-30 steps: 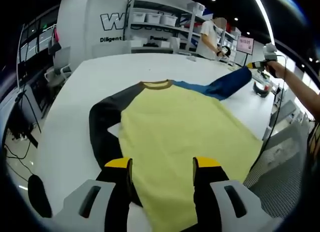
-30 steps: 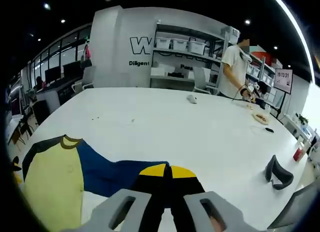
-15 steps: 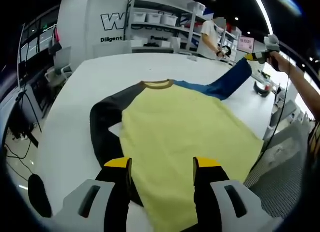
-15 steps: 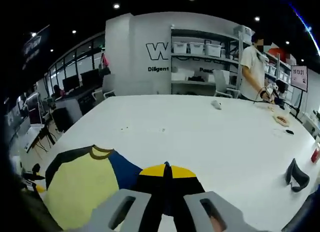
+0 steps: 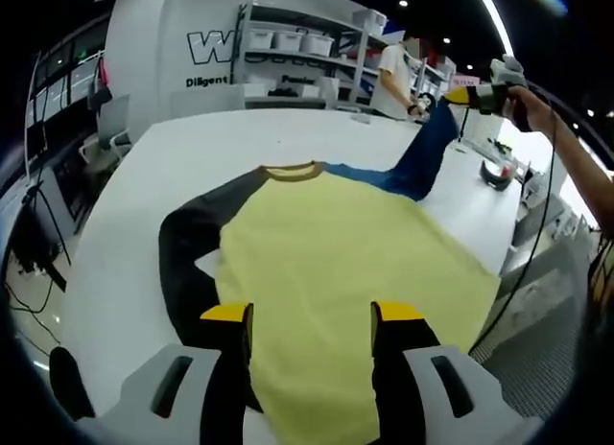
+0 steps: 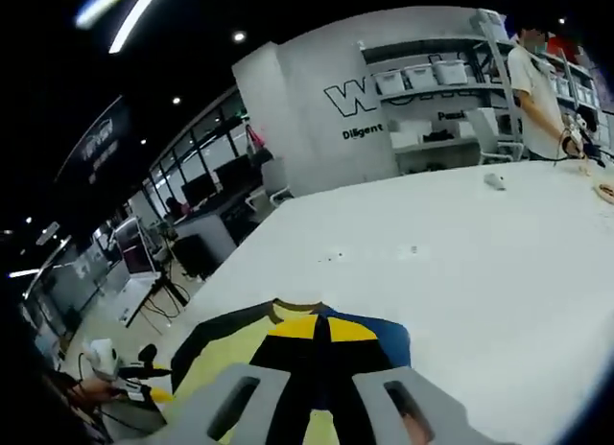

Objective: Fold the garment on the visible template until the final outline fits inside the template.

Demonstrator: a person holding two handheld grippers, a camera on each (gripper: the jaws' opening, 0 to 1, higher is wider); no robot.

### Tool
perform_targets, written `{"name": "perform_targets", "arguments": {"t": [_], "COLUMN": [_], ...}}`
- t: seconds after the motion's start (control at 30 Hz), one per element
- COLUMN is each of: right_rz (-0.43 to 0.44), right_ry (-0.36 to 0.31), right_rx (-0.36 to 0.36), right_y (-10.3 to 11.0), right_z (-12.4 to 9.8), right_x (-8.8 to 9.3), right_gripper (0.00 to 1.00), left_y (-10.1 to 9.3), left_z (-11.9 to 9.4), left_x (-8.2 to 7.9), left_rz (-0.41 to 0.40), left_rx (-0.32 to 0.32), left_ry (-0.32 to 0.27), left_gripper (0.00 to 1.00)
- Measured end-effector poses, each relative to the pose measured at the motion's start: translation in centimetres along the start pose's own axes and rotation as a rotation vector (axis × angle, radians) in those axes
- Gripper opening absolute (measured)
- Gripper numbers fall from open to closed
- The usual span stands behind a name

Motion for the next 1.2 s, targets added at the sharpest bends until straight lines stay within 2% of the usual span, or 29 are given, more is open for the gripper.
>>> {"name": "perform_targets", "arguments": {"t": [0.27,0.7,0.73,0.87,1.2], "right_rz": [-0.021,-0.034,-0.075,-0.105,-0.099], "right_ry": [0.026,0.034,0.058,0.081,0.114], "right_rx": [-0.126,-0.238,-0.274,-0.312,-0.376], "right_y": [4.5,9.4,10.2,12.1,14.6], "right_z": [2.5,6.0,6.5,7.8,10.5], "right_x": [0.0,-0.2,0.2,1.0,2.5], "right_gripper": [0.0,0.0,0.0,0.0,0.0], "left_y": [0.2,0.0,-0.1,-0.5,-1.1], "left_z": [-0.2,0.1,0.2,0.4,1.3], "left_x": [-0.2,-1.2,-1.3,-1.3,-3.0], "left_rz": [-0.003,-0.009,-0.01,-0.007,-0.001], "left_rx": [0.001,0.018,0.023,0.033,0.062], "left_ry": [-0.009,-0.047,-0.049,-0.038,-0.072], "left_gripper": [0.43,0.42,0.41,0.43,0.41]}}
Point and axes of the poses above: the point that each gripper's makers call its tool centre point, and the gripper's own axes: z roughly forward along the fingers, y roughly to its left, x roughly out of its underside, the point moved 5 cm from there along -z, roughly backward along the fingers, and after that the axes turned 3 degrees about -x, right-handed, at the moved point
